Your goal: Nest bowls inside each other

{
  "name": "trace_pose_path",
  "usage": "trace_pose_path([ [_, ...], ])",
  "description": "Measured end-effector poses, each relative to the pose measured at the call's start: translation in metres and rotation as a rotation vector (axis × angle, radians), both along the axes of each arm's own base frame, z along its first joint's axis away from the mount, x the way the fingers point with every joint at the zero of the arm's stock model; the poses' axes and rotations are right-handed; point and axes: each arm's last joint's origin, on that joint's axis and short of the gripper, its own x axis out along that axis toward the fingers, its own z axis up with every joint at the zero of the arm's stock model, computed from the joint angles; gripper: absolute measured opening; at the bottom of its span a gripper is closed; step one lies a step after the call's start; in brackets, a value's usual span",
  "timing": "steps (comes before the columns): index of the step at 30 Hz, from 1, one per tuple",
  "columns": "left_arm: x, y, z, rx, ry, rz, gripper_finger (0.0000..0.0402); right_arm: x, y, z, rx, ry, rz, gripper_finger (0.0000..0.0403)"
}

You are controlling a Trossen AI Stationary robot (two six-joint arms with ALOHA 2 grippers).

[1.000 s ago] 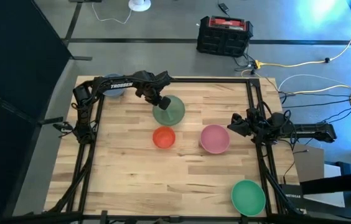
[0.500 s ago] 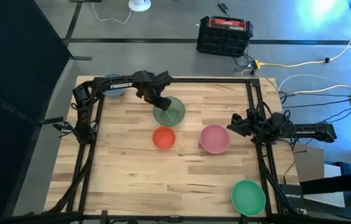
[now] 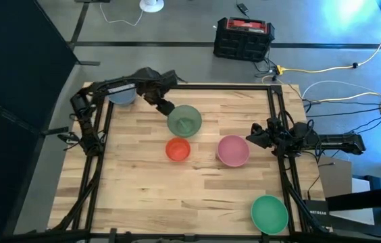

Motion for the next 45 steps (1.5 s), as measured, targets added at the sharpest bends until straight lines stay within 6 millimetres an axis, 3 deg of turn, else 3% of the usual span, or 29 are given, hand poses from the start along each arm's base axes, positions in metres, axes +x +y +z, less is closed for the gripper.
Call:
trace_pose_path([
  [13, -0.099, -0.008, 0.038, 0.075, -0.120, 0.111, 0.0155, 0.000, -0.001, -0.005, 0.081, 0.198, -0.038, 0.0093],
  [19, -0.126, -0.017, 0.031, 0.054, -0.258, 0.159, 0.0155, -0.013, -0.002, 0.028, -0.002, 0.454, -0.076, 0.0154],
  [24, -0.143, -0.012, 0.021, 0.018, -0.225, 0.182, 0.0180, -0.017, -0.003, 0.055, -0.059, 0.800, -0.098, 0.0179],
  [26, -0.147, -0.009, 0.020, 0.019, -0.220, 0.179, 0.0195, -0.009, -0.004, 0.064, -0.083, 0.911, -0.117, 0.0184],
  [33, -0.157, 0.000, 0.019, 0.017, -0.232, 0.174, 0.0221, 0.037, -0.005, 0.057, -0.114, 1.201, -0.151, 0.0197],
  [43, -0.172, 0.013, 0.017, 0.016, -0.248, 0.167, 0.0256, 0.104, -0.006, 0.020, -0.181, 1.609, -0.194, 0.0216],
  [45, -0.171, 0.014, 0.015, 0.016, -0.242, 0.170, 0.0256, 0.109, -0.006, 0.013, -0.185, 1.653, -0.195, 0.0216],
])
